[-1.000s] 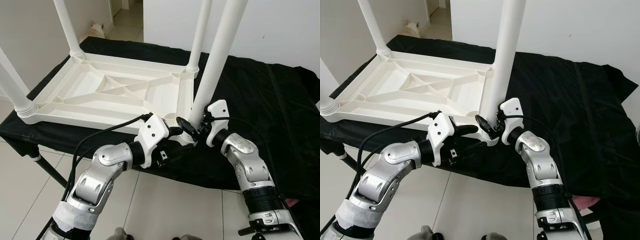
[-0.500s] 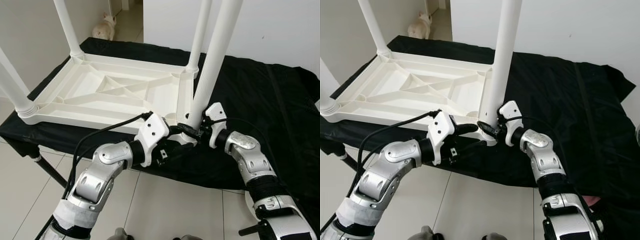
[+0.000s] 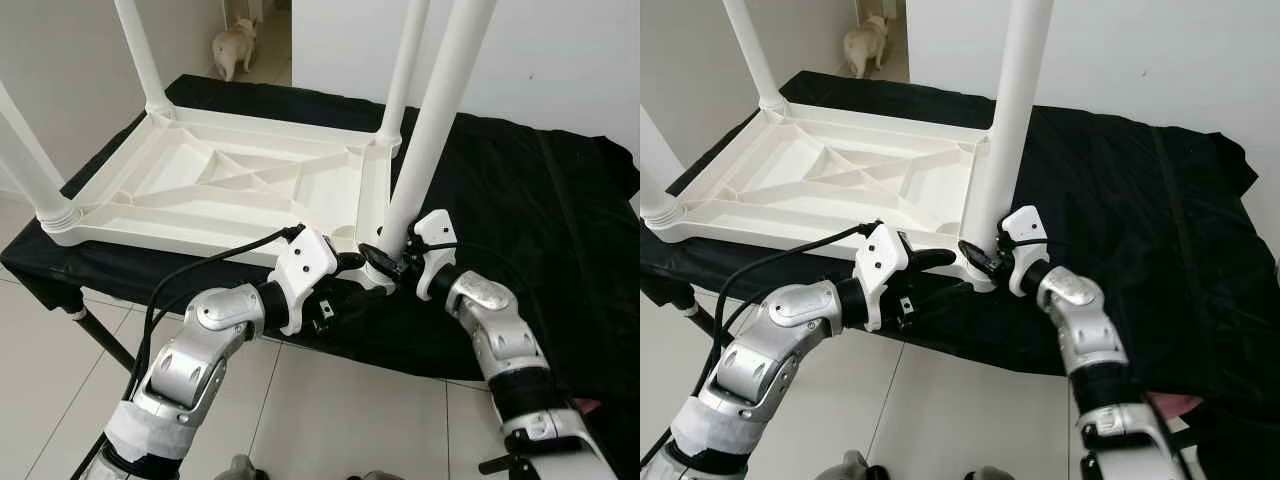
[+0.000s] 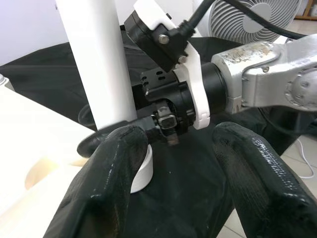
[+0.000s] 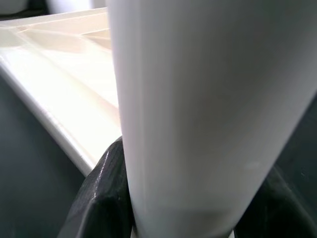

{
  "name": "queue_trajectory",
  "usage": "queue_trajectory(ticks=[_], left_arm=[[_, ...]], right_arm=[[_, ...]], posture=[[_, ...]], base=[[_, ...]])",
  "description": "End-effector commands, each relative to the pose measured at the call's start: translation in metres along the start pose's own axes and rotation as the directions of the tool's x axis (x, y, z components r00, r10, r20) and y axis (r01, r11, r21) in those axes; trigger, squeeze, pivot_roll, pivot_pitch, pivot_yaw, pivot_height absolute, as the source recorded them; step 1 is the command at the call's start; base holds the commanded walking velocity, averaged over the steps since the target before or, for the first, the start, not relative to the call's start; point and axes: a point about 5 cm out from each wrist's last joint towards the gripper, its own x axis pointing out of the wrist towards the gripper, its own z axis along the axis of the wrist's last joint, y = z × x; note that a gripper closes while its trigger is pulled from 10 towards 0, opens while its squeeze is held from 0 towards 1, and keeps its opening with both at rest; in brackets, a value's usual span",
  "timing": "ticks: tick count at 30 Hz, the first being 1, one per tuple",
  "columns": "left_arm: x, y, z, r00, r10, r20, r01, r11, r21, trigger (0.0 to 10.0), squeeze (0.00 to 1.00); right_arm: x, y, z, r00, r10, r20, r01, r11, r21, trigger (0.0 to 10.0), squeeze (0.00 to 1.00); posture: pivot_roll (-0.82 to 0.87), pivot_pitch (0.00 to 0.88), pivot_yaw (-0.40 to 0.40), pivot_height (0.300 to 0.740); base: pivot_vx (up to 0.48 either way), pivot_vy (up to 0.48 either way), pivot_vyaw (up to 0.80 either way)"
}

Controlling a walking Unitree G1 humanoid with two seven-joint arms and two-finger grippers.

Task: Building children table

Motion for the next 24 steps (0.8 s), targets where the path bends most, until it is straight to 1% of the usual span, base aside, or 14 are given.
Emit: queue_trajectory(ticks=[1,3,6,7,8,9,10,11,12,14,20,21,23,24], left_arm=[[-0.001,-0.001,0.002,1.000,0.018,0.010,-0.018,1.000,-0.004,10.0,0.00],[-0.001,-0.002,0.001,1.000,0.018,0.009,-0.018,1.000,-0.006,10.0,0.00],[-0.001,-0.002,0.001,1.000,0.017,0.009,-0.017,1.000,-0.007,10.0,0.00],[-0.001,-0.002,0.001,1.000,0.014,0.009,-0.014,1.000,-0.007,10.0,0.00],[-0.001,-0.002,0.001,1.000,0.014,0.009,-0.014,1.000,-0.007,10.0,0.00],[-0.001,-0.003,0.001,1.000,0.013,0.008,-0.013,1.000,-0.007,10.0,0.00],[-0.001,-0.003,0.001,1.000,0.013,0.008,-0.013,1.000,-0.007,10.0,0.00],[-0.001,-0.003,0.001,1.000,0.013,0.008,-0.013,1.000,-0.007,10.0,0.00],[-0.001,-0.002,0.001,1.000,0.015,0.009,-0.015,1.000,-0.007,10.0,0.00],[-0.001,-0.002,0.002,1.000,0.017,0.012,-0.017,1.000,-0.007,10.0,0.00],[-0.001,-0.003,0.002,1.000,0.013,0.012,-0.013,1.000,-0.008,10.0,0.00],[-0.001,-0.004,0.001,1.000,0.012,0.011,-0.012,1.000,-0.007,10.0,0.00],[-0.001,-0.004,0.001,1.000,0.012,0.011,-0.012,1.000,-0.007,10.0,0.00],[-0.001,-0.003,0.001,1.000,0.013,0.011,-0.013,1.000,-0.006,10.0,0.00]], right_arm=[[-0.003,-0.003,0.008,0.989,-0.145,0.021,0.144,0.989,0.015,10.0,0.00],[-0.004,0.004,0.007,0.967,-0.255,0.013,0.255,0.966,0.049,10.0,0.00],[-0.005,0.008,0.005,0.948,-0.319,-0.005,0.319,0.946,0.048,10.0,0.00],[-0.006,0.012,0.004,0.918,-0.397,-0.014,0.397,0.916,0.058,10.0,0.00],[-0.006,0.012,0.004,0.918,-0.397,-0.014,0.397,0.916,0.058,10.0,0.00],[-0.007,0.017,0.003,0.887,-0.461,-0.023,0.462,0.885,0.057,10.0,0.00],[-0.007,0.017,0.003,0.887,-0.461,-0.023,0.462,0.885,0.057,10.0,0.00],[-0.007,0.024,0.002,0.858,-0.513,-0.032,0.514,0.854,0.076,10.0,0.00],[-0.004,0.033,0.002,0.850,-0.525,-0.040,0.527,0.844,0.100,10.0,0.00],[-0.002,0.041,0.004,0.849,-0.528,-0.036,0.528,0.841,0.118,10.0,0.00],[-0.004,0.038,0.005,0.848,-0.529,-0.033,0.529,0.839,0.127,10.0,0.00],[-0.004,0.038,0.008,0.853,-0.522,-0.020,0.520,0.844,0.129,10.0,1.00],[-0.004,0.038,0.008,0.853,-0.522,-0.020,0.520,0.844,0.129,10.0,1.00],[-0.004,0.037,0.011,0.869,-0.495,-0.003,0.490,0.860,0.139,10.0,1.00]], posture=[[-0.08,0.048,0.002,0.740],[-0.09,0.050,0.002,0.740],[-0.08,0.050,0.000,0.740],[-0.09,0.049,-0.004,0.740],[-0.09,0.049,-0.004,0.740],[-0.08,0.049,-0.004,0.740],[-0.08,0.049,-0.004,0.740],[-0.08,0.049,-0.004,0.740],[-0.08,0.049,-0.004,0.740],[-0.08,0.049,-0.004,0.740],[-0.08,0.043,-0.007,0.740],[-0.08,0.038,-0.011,0.740],[-0.08,0.038,-0.011,0.740],[-0.08,0.036,-0.012,0.740]], base=[[0.000,0.000,0.00],[0.000,0.000,0.00],[0.000,0.000,0.00],[0.000,0.000,0.00],[0.000,0.000,0.00],[0.000,0.000,0.00],[0.000,0.000,0.00],[0.000,0.000,0.00],[0.000,0.000,0.00],[0.000,0.000,0.00],[0.000,0.000,0.00],[0.000,0.000,0.00],[0.000,0.000,0.00],[0.000,0.000,0.00]])
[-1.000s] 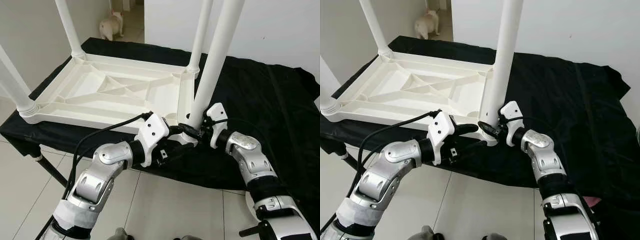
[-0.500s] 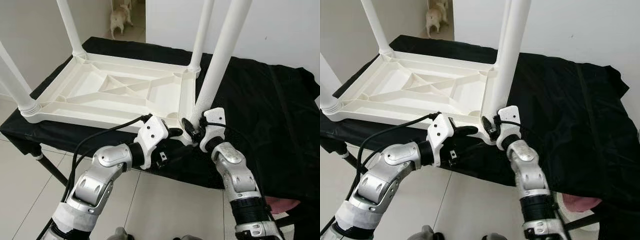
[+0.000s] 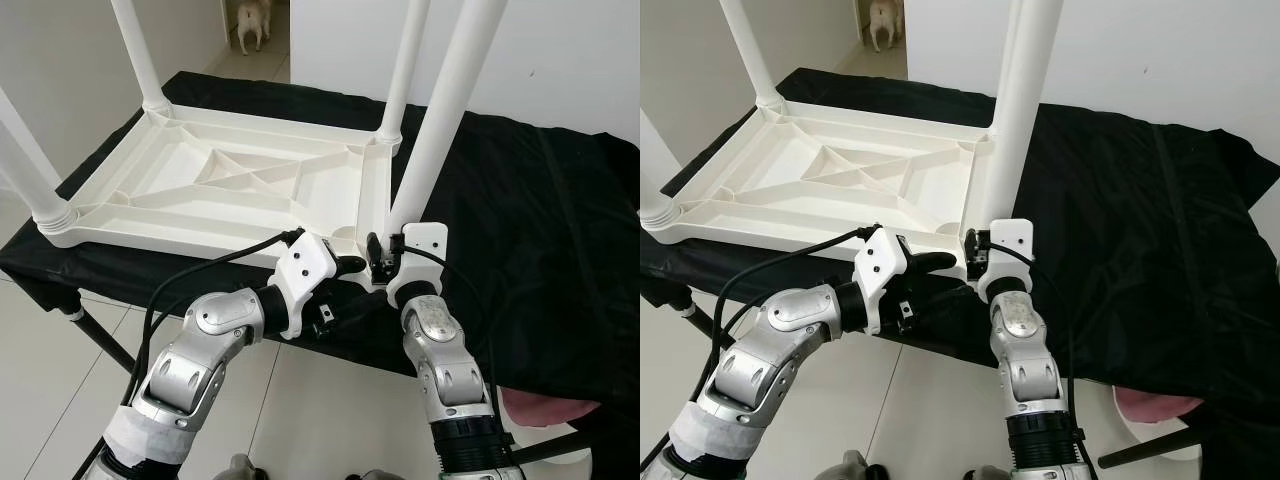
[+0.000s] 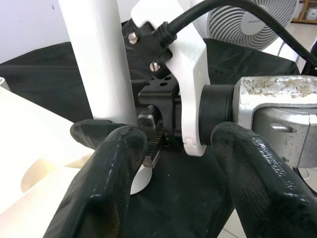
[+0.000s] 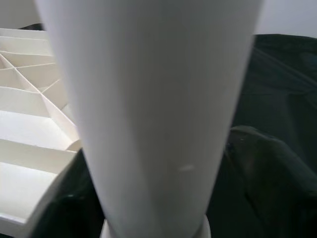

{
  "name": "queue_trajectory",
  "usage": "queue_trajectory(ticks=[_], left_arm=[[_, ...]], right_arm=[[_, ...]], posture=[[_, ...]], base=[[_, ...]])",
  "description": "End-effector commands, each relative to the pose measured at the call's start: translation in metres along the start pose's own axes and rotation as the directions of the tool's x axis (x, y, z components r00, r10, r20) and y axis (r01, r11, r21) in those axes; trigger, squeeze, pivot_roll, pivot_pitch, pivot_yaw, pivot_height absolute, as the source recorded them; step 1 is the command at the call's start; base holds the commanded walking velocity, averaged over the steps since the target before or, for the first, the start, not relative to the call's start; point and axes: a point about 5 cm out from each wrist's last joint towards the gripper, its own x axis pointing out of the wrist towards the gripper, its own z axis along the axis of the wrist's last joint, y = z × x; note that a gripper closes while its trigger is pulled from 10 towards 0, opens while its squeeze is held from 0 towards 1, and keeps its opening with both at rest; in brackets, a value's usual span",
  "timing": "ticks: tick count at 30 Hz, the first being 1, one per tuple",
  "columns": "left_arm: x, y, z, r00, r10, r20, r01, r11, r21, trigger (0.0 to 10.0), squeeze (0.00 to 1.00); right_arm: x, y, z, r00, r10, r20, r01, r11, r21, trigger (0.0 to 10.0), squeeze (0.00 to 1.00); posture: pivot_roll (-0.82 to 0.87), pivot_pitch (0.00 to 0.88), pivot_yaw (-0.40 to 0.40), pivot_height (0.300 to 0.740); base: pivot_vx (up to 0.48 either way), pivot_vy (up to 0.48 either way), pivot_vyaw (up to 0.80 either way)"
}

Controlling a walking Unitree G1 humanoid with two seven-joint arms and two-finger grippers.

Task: Building children table

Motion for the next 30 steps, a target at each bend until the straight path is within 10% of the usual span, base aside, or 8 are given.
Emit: queue_trajectory(ticks=[1,5,6,12,17,30], left_arm=[[0.000,-0.001,0.000,1.000,0.019,0.000,-0.019,1.000,-0.001,10.0,0.00],[0.000,-0.001,0.001,1.000,0.022,0.002,-0.022,1.000,0.000,10.0,0.00],[0.000,-0.001,0.001,1.000,0.024,0.002,-0.024,1.000,0.001,10.0,0.00],[0.000,0.000,0.001,1.000,0.026,0.002,-0.026,1.000,0.000,10.0,0.00],[0.000,0.003,0.002,1.000,0.029,0.003,-0.029,1.000,0.005,10.0,0.00],[0.002,0.006,0.005,1.000,0.024,0.009,-0.024,1.000,0.020,10.0,0.00]], right_arm=[[-0.001,-0.001,0.002,1.000,0.021,0.006,-0.021,1.000,0.015,10.0,1.00],[0.004,-0.008,0.002,0.991,0.130,-0.018,-0.130,0.992,0.004,10.0,1.00],[0.007,-0.016,-0.002,0.978,0.203,-0.047,-0.204,0.979,-0.016,10.0,0.00],[0.014,-0.028,-0.007,0.948,0.306,-0.088,-0.312,0.947,-0.073,10.0,0.00],[0.027,-0.031,-0.005,0.864,0.493,-0.102,-0.504,0.842,-0.191,10.0,0.00],[0.046,-0.015,-0.009,0.743,0.647,-0.170,-0.669,0.721,-0.179,10.0,0.00]], posture=[[-0.08,0.036,-0.012,0.740],[-0.08,0.036,-0.014,0.740],[-0.08,0.038,-0.014,0.740],[-0.08,0.039,-0.008,0.740],[-0.08,0.038,0.006,0.740],[-0.08,0.025,0.013,0.740]], base=[[0.000,0.000,0.00],[0.000,0.000,0.00],[0.000,0.000,0.00],[0.000,0.000,0.00],[0.000,0.000,0.00],[0.000,0.000,0.00]])
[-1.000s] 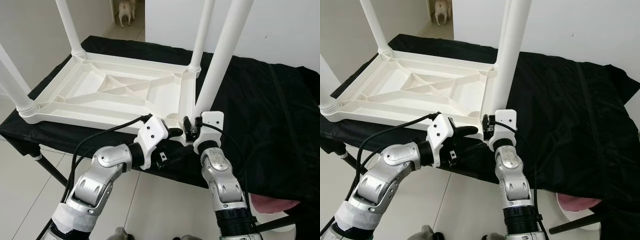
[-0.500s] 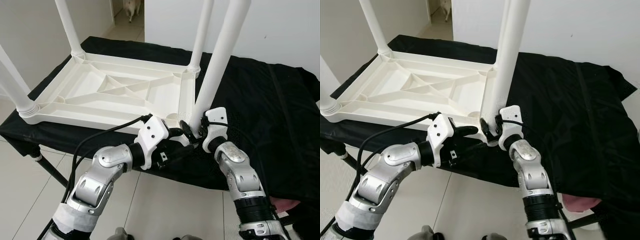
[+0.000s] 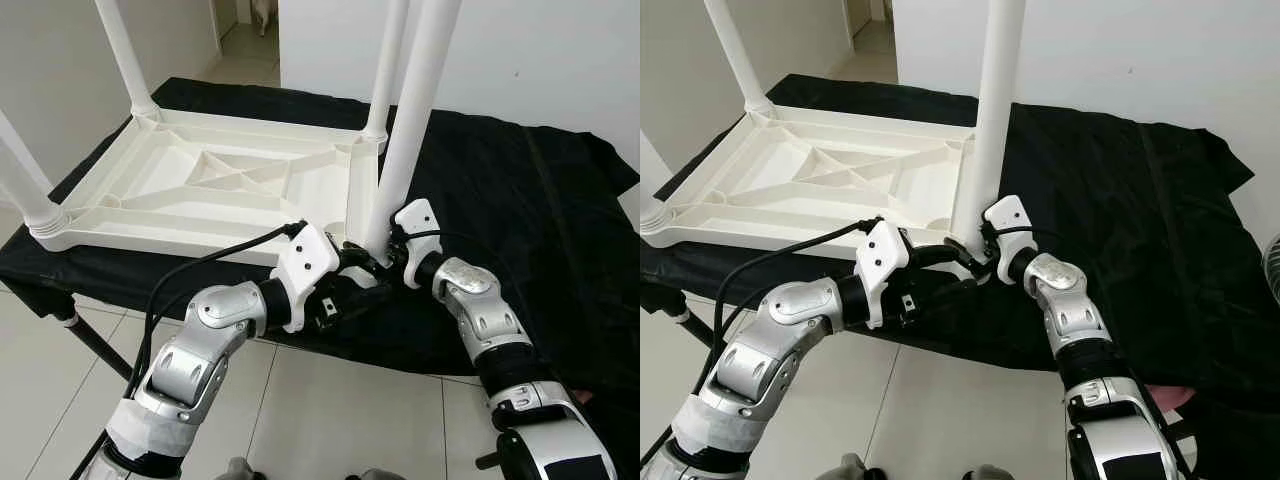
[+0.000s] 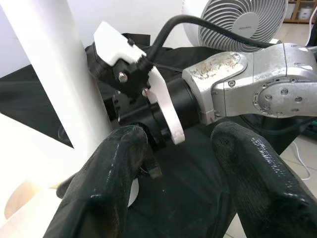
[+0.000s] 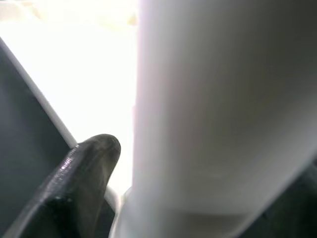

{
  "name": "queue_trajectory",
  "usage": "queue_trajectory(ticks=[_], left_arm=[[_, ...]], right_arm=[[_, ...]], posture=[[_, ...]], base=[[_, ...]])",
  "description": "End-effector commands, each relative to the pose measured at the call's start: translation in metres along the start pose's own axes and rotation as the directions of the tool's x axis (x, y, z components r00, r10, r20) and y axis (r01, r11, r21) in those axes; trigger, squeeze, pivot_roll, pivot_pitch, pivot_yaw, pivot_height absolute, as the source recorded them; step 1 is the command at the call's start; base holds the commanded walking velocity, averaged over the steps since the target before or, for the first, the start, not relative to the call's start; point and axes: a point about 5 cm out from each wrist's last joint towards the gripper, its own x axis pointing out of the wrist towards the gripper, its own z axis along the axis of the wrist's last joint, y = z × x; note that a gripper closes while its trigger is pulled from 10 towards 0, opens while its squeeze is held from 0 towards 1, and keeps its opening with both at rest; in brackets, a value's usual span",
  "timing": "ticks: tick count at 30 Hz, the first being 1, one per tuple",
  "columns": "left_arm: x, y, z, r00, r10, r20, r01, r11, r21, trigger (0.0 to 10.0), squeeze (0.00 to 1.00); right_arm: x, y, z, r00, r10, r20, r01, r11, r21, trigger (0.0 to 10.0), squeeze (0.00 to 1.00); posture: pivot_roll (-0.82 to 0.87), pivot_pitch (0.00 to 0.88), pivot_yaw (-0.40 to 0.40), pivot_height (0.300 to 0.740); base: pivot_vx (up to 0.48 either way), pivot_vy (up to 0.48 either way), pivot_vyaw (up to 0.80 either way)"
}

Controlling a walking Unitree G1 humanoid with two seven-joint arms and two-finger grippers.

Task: Building children table

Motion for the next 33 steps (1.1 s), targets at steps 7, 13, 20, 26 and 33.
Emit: queue_trajectory(ticks=[7,13,20,26,33], left_arm=[[0.000,0.002,-0.001,1.000,0.031,-0.001,-0.031,1.000,-0.004,10.0,0.00],[-0.001,0.001,0.000,1.000,0.030,0.005,-0.030,0.999,-0.011,10.0,0.00],[0.000,0.000,-0.001,1.000,0.027,0.004,-0.027,0.999,-0.017,10.0,0.00],[0.001,-0.001,-0.001,1.000,0.022,0.006,-0.022,1.000,-0.021,10.0,0.00],[0.005,0.001,0.000,1.000,0.009,0.016,-0.008,1.000,-0.019,10.0,0.00]], right_arm=[[-0.001,0.000,-0.014,0.992,0.107,-0.060,-0.105,0.994,0.024,0.0,0.00],[-0.008,-0.005,-0.020,0.997,0.053,-0.060,-0.051,0.998,0.039,0.0,0.00],[-0.017,-0.004,-0.014,0.996,-0.094,-0.004,0.094,0.995,0.040,0.0,0.00],[-0.022,0.000,-0.008,0.936,-0.351,-0.012,0.350,0.931,0.107,0.0,0.00],[-0.030,0.027,-0.006,0.712,-0.695,-0.098,0.699,0.690,0.188,0.0,0.00]], posture=[[-0.07,0.027,0.010,0.740],[-0.07,0.036,0.011,0.740],[-0.09,0.051,0.009,0.740],[-0.11,0.062,0.011,0.740],[-0.12,0.065,0.013,0.740]], base=[[0.000,0.000,0.00],[0.000,0.000,0.00],[0.000,0.000,0.00],[0.000,0.000,0.00],[0.000,0.000,0.00]])
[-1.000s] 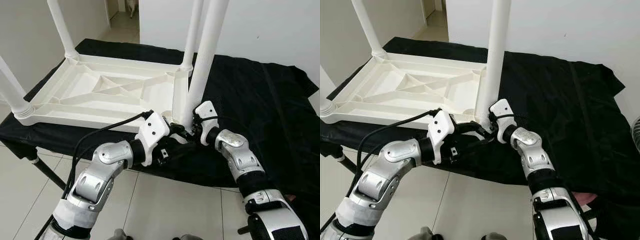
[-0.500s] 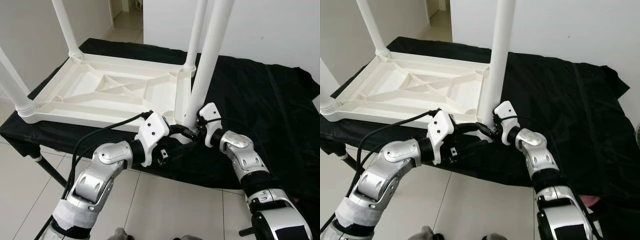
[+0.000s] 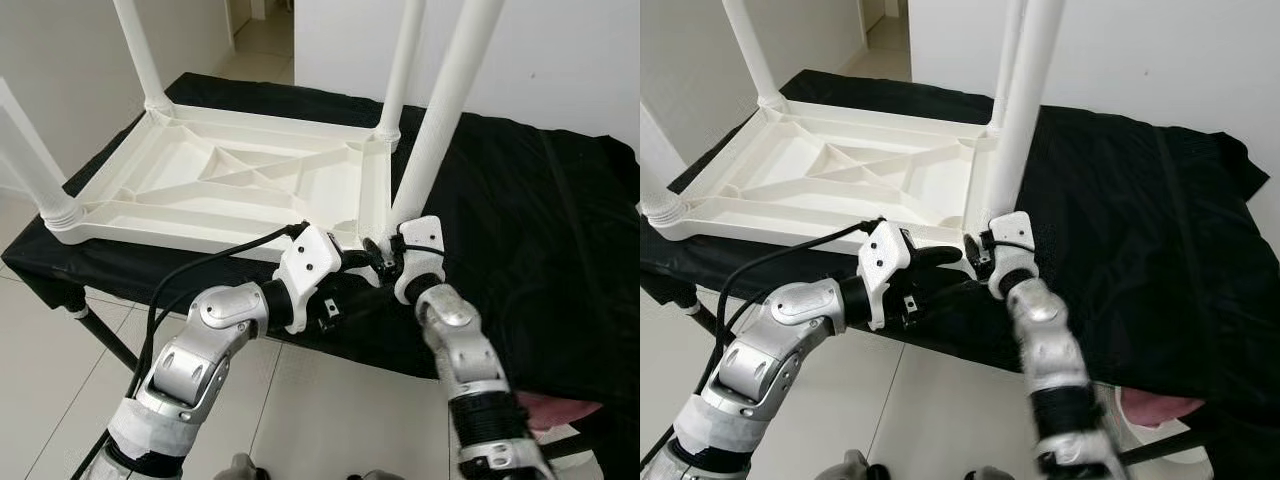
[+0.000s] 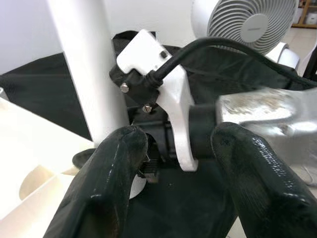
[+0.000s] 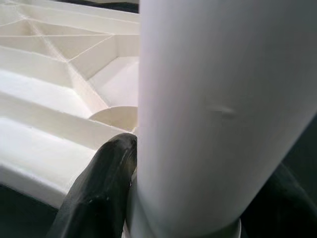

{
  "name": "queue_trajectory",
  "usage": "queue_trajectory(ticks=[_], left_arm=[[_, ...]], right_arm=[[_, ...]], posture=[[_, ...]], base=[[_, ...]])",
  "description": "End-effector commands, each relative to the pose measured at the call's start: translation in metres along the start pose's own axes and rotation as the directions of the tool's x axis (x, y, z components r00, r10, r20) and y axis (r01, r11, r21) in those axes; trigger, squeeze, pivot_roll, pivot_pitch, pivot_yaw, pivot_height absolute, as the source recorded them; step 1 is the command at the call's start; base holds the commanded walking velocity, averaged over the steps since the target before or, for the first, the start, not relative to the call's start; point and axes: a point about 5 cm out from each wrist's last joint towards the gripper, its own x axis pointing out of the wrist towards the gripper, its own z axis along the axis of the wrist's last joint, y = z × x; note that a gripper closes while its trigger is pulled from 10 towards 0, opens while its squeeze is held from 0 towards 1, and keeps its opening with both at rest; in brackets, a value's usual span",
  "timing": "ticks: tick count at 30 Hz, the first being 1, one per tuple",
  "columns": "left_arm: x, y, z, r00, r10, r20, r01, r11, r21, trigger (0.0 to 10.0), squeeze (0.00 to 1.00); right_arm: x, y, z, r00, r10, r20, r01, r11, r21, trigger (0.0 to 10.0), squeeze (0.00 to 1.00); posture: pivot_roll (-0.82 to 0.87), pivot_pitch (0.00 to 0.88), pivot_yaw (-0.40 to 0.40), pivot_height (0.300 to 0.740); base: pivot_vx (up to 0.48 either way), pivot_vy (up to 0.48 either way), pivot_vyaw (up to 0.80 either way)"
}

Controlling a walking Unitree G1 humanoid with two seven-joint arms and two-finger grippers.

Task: Building children table

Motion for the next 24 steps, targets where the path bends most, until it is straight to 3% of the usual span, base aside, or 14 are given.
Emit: queue_trajectory(ticks=[1,5,10,11,12,17,18,19,21,23,24], left_arm=[[0.002,0.001,0.001,1.000,0.017,0.006,-0.017,1.000,0.003,10.0,0.00],[0.001,0.002,0.001,1.000,0.014,0.006,-0.014,1.000,0.005,10.0,0.00],[0.001,0.002,0.001,1.000,0.012,0.006,-0.012,1.000,0.005,10.0,0.00],[0.002,0.002,0.001,1.000,0.009,0.006,-0.009,1.000,0.006,10.0,0.00],[0.002,0.002,0.001,1.000,0.007,0.006,-0.007,1.000,0.006,10.0,0.00],[0.003,0.002,0.001,1.000,0.007,0.007,-0.007,1.000,0.004,10.0,0.00],[0.003,0.001,0.001,1.000,0.007,0.007,-0.007,1.000,0.004,10.0,0.00],[0.003,0.001,0.001,1.000,0.007,0.007,-0.007,1.000,0.004,10.0,0.00],[0.000,0.000,-0.001,1.000,0.011,0.000,-0.011,1.000,0.002,10.0,0.00],[0.000,0.000,-0.001,1.000,0.011,0.000,-0.011,1.000,0.002,10.0,0.00],[-0.001,0.000,-0.001,1.000,0.014,-0.003,-0.014,1.000,0.002,10.0,0.00]], right_arm=[[-0.007,-0.014,-0.004,0.987,-0.156,-0.026,0.157,0.987,0.023,0.0,0.00],[-0.010,-0.001,-0.001,0.989,-0.147,-0.022,0.148,0.987,0.059,0.0,0.00],[-0.010,0.000,0.000,0.992,-0.126,-0.016,0.127,0.990,0.066,0.0,0.00],[-0.010,0.000,0.001,0.993,-0.120,-0.013,0.121,0.990,0.073,5.4,0.00],[-0.010,0.000,0.002,0.995,-0.098,-0.005,0.098,0.991,0.087,10.0,0.00],[-0.010,-0.003,0.004,0.999,-0.045,0.017,0.043,0.994,0.096,10.0,0.01],[-0.010,-0.005,0.005,0.999,-0.030,0.027,0.027,0.995,0.091,10.0,1.00],[-0.010,-0.005,0.005,0.999,-0.030,0.027,0.027,0.995,0.091,10.0,1.00],[-0.008,-0.021,0.006,0.995,0.093,0.044,-0.095,0.994,0.058,10.0,1.00],[-0.008,-0.021,0.006,0.995,0.093,0.044,-0.095,0.994,0.058,10.0,1.00],[-0.005,-0.033,0.006,0.981,0.188,0.054,-0.189,0.982,0.024,10.0,0.29]], posture=[[-0.12,0.065,0.013,0.740],[-0.12,0.070,0.012,0.740],[-0.12,0.070,0.012,0.740],[-0.13,0.068,0.019,0.740],[-0.13,0.064,0.020,0.740],[-0.13,0.061,0.019,0.740],[-0.13,0.061,0.019,0.740],[-0.13,0.061,0.019,0.740],[-0.11,0.055,0.009,0.740],[-0.11,0.055,0.009,0.740],[-0.11,0.054,0.010,0.740]], base=[[0.000,0.000,0.00],[0.000,0.000,0.00],[0.000,0.000,0.00],[0.000,0.000,0.00],[0.000,0.000,0.00],[0.000,0.000,0.00],[0.000,0.000,0.00],[0.000,0.000,0.00],[0.000,0.000,0.00],[0.000,0.000,0.00],[0.000,0.000,0.00]])
